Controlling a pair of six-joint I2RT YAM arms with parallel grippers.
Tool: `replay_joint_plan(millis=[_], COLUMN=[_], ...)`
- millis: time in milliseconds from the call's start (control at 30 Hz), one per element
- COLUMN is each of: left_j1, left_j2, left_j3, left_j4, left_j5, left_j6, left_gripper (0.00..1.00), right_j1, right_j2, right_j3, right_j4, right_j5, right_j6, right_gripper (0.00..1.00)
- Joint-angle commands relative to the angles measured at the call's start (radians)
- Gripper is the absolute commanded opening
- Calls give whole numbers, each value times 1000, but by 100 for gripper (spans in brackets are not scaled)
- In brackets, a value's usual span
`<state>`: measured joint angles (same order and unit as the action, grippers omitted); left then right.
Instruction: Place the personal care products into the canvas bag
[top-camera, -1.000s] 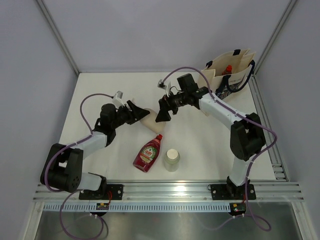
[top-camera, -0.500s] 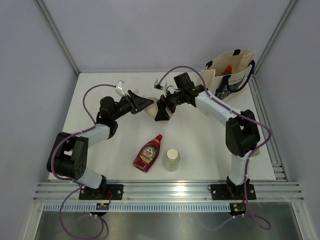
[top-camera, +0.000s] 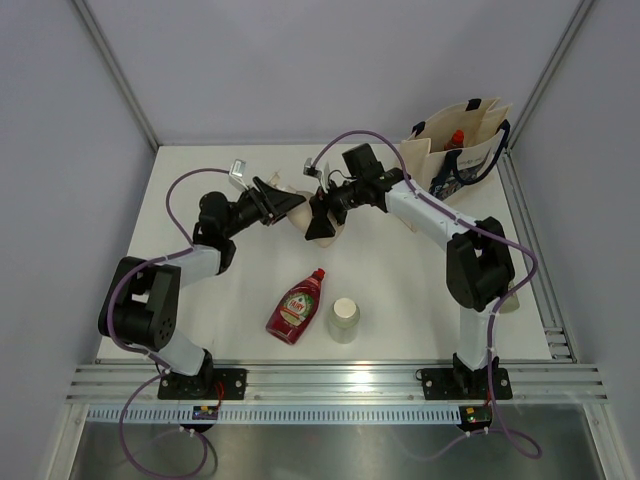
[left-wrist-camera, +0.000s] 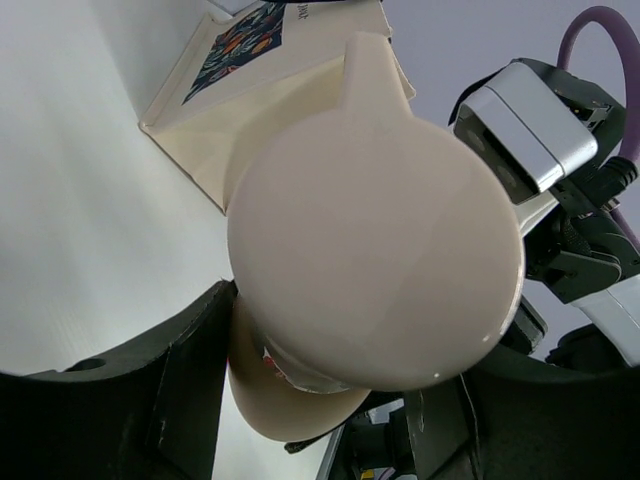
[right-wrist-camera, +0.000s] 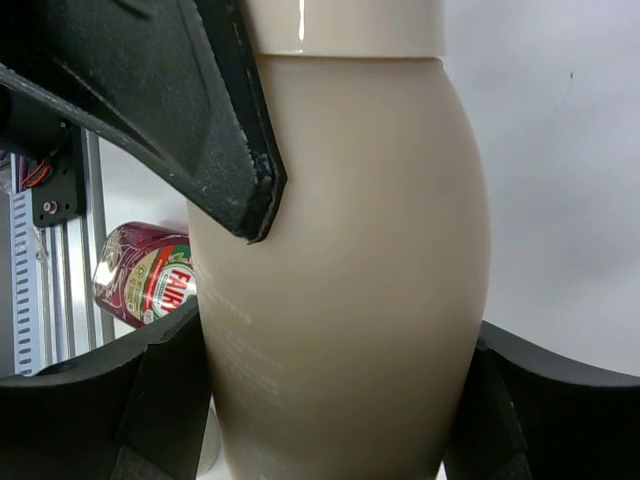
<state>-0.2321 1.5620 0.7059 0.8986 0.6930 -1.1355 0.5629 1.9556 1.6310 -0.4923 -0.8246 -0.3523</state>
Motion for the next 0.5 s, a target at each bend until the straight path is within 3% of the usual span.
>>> replay_joint_plan(millis=[0, 33, 67, 133, 167, 267, 367, 467], left_j1=[-16, -16, -16, -16, -16, -15, -13, -9], left_j2=[-36, -42, -46, -66, -74, -114, -167, -204], left_j3=[87, 87, 90, 95, 98, 119, 170, 233], left_j4=[206, 201, 191, 142, 122, 14, -230, -370], left_j5=[59, 62, 59, 65, 68, 76, 79, 73], left_j6=[-95, -93, -84, -64, -41, 35, 179, 310], left_gripper=[16, 27, 39, 55, 70, 99, 99, 99], right_j1=[8, 6, 6, 2, -1, -23, -55, -78], right_j2=[2, -3, -12, -23, -32, -56, -80, -98], right_j3=[40, 36, 30, 24, 20, 7, -2, 4], right_j4=[67, 67, 69, 80, 83, 118, 169, 179], right_j5=[-51, -65, -71, -88, -100, -143, -186, -205], right_j6=[26, 29, 41, 62, 84, 154, 229, 257], right_gripper=[28, 22, 3, 0, 0, 0, 0, 0])
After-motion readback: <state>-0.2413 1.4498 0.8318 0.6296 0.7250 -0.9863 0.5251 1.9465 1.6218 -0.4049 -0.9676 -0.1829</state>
